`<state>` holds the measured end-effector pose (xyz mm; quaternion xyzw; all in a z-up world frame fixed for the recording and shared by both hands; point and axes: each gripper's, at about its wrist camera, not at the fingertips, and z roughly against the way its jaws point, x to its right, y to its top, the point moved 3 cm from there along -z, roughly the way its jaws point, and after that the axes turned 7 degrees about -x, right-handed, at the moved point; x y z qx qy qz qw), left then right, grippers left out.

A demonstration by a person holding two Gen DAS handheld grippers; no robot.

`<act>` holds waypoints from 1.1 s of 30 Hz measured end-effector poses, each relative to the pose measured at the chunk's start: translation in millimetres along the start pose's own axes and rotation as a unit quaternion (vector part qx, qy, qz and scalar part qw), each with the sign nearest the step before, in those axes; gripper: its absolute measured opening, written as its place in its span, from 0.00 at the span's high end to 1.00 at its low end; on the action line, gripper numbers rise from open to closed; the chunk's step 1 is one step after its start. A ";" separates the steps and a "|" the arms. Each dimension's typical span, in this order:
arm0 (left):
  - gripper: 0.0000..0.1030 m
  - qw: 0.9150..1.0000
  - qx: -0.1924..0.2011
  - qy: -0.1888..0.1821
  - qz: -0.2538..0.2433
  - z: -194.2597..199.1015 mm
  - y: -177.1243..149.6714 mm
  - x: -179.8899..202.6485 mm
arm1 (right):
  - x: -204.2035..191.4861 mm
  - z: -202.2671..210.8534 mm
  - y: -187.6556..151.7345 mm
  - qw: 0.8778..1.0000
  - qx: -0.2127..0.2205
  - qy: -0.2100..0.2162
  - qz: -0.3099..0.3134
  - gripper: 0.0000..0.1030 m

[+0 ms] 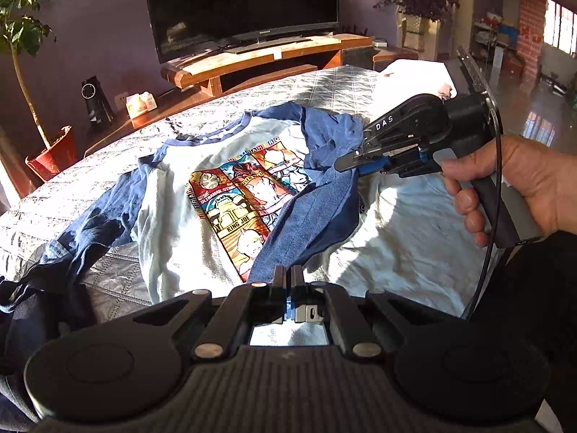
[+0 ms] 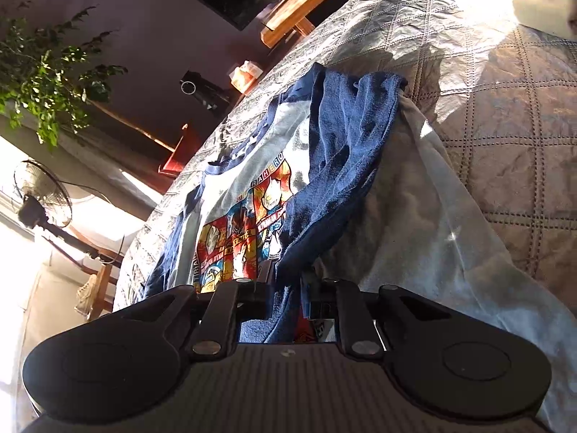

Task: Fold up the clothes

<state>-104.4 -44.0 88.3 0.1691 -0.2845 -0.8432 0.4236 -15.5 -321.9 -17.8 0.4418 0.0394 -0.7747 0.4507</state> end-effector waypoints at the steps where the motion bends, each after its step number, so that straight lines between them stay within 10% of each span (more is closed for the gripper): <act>1: 0.99 1.000 0.005 -0.007 0.017 6.7 2.1 -5.2 | 1.0 0.7 0.4 1.000 0.002 0.000 -0.003 0.82; 8: 0.98 0.997 -0.033 -0.050 -0.040 20.4 -11.4 10.5 | 12.6 6.8 -1.3 0.997 0.005 -0.076 -0.006 0.73; 17: 0.96 0.966 -0.134 -0.192 -0.106 5.2 -35.9 37.5 | -16.7 31.0 0.9 0.973 0.098 -0.172 0.116 0.46; 22: 0.84 0.977 -0.118 -0.168 -0.055 -7.6 -17.6 18.0 | -48.9 22.6 -4.3 0.956 0.104 -0.160 0.222 0.46; 25: 0.85 0.980 -0.125 -0.155 0.004 -30.4 -6.0 -0.2 | -61.8 3.9 -13.0 0.944 0.067 -0.172 0.274 0.63; 27: 0.85 0.980 -0.130 -0.146 0.044 -45.5 1.7 -12.3 | -65.1 -11.8 -17.5 0.933 0.029 -0.197 0.300 1.00; 33: 0.82 0.978 -0.165 -0.115 0.059 -64.6 -7.7 -16.3 | -80.0 -37.0 -37.1 0.905 -0.019 -0.193 0.379 0.98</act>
